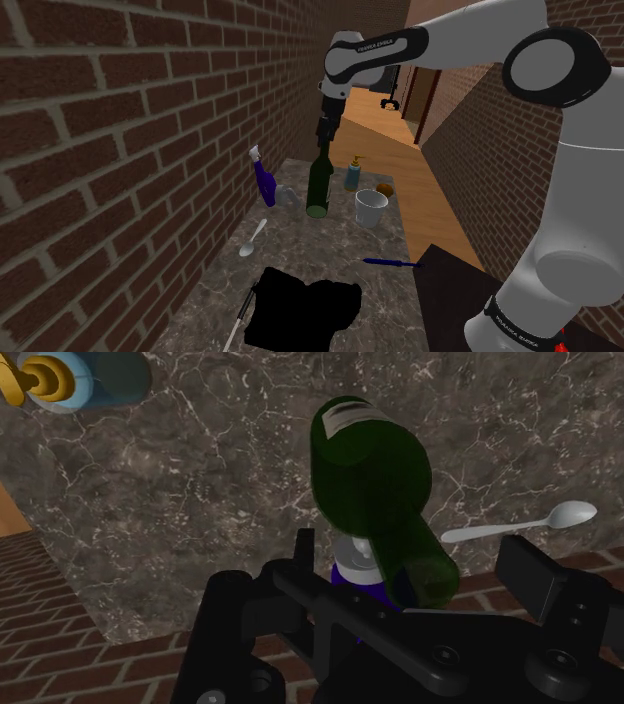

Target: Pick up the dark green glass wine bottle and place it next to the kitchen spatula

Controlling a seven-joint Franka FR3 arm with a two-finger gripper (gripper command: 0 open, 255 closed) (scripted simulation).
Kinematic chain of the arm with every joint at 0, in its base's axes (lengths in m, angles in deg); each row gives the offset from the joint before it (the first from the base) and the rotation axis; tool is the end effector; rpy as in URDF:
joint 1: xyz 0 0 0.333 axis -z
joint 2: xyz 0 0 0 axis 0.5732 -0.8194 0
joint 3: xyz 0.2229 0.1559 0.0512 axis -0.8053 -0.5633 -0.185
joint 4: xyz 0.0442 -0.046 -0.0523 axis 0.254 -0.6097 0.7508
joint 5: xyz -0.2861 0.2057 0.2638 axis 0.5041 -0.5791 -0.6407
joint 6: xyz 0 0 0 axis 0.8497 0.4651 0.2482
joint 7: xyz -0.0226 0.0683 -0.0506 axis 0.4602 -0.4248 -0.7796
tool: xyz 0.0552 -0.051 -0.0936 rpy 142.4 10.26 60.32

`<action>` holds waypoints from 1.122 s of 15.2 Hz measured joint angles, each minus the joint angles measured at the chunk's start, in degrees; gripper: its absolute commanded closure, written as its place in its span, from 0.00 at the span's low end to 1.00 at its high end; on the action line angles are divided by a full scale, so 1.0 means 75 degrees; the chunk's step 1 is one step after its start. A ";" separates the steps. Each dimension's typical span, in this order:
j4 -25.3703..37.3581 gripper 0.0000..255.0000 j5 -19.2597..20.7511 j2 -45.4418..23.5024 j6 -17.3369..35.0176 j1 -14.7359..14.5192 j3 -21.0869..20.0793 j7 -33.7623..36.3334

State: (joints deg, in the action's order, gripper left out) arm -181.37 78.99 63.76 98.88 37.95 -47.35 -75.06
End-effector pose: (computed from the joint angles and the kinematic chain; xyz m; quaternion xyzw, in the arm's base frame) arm 0.6788 -0.0569 0.3966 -0.9869 -0.1577 -0.0236 0.0233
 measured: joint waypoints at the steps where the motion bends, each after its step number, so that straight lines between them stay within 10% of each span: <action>1: -0.0034 0.00 -0.0001 -0.0004 0.0038 0.0000 -0.0001 -0.0004; 6: -0.0048 0.00 -0.0003 -0.0017 0.0069 0.0002 0.0000 -0.0009; 7: -0.0048 1.00 -0.0003 -0.0017 0.0069 0.0002 0.0000 -0.0009; 17: -0.0046 1.00 -0.0003 -0.0016 0.0070 0.0002 0.0000 -0.0010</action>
State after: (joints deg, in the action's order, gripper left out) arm -181.71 78.97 63.64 99.40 37.96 -47.35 -75.14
